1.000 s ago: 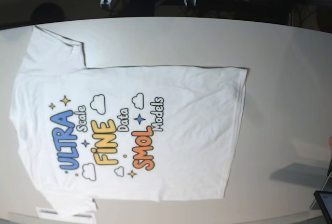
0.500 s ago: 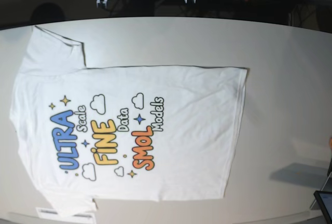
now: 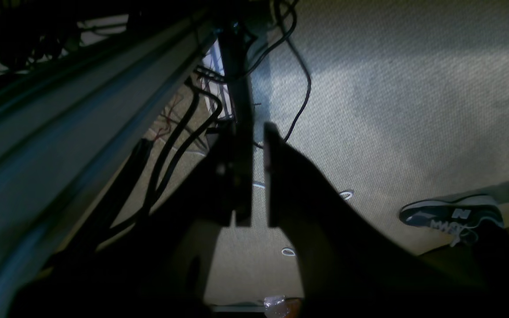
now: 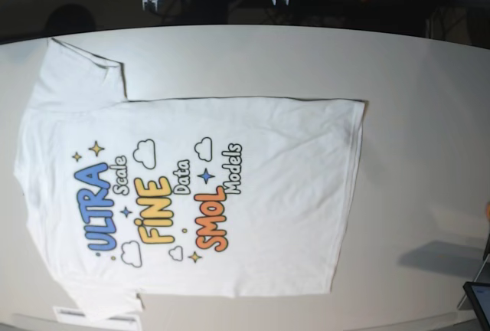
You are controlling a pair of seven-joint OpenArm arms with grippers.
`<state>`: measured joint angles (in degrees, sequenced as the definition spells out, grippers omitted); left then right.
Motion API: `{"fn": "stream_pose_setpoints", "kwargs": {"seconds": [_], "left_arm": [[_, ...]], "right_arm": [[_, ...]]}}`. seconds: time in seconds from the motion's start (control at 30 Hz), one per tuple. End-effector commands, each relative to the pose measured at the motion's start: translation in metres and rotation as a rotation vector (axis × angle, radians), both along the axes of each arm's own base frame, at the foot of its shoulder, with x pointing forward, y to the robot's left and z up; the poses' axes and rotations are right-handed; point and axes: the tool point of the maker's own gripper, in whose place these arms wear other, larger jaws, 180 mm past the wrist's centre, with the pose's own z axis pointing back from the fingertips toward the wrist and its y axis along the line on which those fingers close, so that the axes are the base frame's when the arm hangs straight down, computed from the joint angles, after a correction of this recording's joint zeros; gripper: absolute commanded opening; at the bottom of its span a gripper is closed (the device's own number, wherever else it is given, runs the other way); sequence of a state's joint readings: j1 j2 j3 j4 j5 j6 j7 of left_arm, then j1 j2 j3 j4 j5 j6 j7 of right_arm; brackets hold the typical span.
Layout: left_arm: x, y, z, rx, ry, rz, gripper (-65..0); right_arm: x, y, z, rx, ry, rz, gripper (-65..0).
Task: Fold the T-shirt properly
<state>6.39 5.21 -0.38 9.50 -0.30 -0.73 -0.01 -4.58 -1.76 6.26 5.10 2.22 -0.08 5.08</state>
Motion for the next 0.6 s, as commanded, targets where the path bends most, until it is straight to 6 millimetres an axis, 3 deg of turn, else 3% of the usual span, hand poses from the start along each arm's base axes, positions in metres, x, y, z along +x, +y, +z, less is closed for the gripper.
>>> {"fn": "stream_pose_setpoints", "kwargs": {"seconds": [0.0,0.33,0.43,0.53,0.57], "left_arm": [[-0.002,-0.003,0.0,-0.008,-0.003,0.003,-65.0],[-0.001,-0.003,0.0,-0.008,-0.005,0.003,-65.0],[-0.01,-0.003,0.001,-0.007,0.006,0.003,-65.0],[-0.009,0.007,0.006,0.014,-0.055,-0.013,-65.0],[-0.008,0.019,0.009,0.036,-0.082,-0.018,-65.0]], "right_arm": [[-0.003,0.0,0.0,-0.003,0.001,-0.003,-59.6],[-0.003,-0.001,0.0,-0.003,0.001,0.005,-59.8],[-0.006,-0.002,0.0,-0.006,0.004,0.007,-60.1],[-0.009,-0.007,0.003,-0.019,-0.035,0.006,-62.7],[-0.013,-0.01,0.005,-0.025,-0.047,0.006,-65.0]]}}
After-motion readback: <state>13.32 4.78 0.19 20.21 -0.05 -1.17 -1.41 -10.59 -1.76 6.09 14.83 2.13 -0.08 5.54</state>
